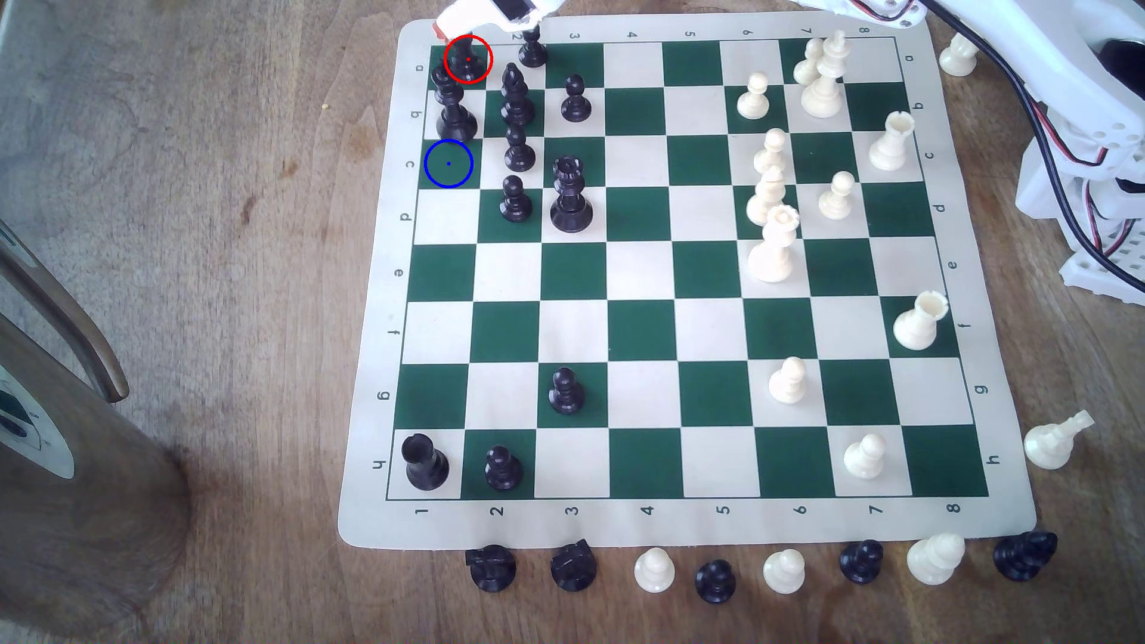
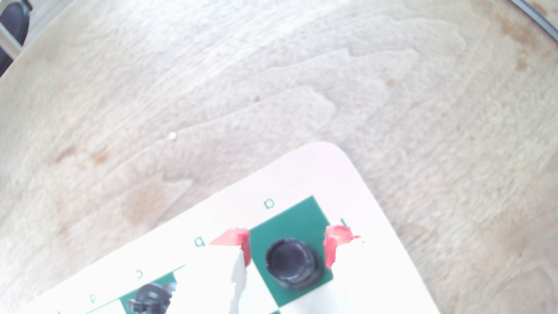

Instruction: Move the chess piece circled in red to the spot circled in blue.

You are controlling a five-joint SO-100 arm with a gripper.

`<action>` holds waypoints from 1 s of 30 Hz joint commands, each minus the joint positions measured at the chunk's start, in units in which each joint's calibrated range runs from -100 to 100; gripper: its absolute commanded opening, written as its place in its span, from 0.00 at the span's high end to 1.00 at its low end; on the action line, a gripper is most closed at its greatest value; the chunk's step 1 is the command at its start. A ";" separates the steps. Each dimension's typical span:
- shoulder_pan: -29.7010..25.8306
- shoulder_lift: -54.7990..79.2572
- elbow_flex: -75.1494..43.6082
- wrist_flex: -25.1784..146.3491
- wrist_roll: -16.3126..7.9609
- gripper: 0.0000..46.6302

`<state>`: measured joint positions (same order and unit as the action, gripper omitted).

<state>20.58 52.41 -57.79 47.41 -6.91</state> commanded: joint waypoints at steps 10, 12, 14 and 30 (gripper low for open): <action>0.27 0.05 -4.40 -2.61 0.29 0.70; 0.27 0.39 -4.40 -2.69 0.29 0.70; 0.27 0.82 -4.40 -3.10 0.20 0.71; -0.12 0.56 -4.67 -3.02 0.59 0.99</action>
<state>20.58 56.26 -57.79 45.66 -6.52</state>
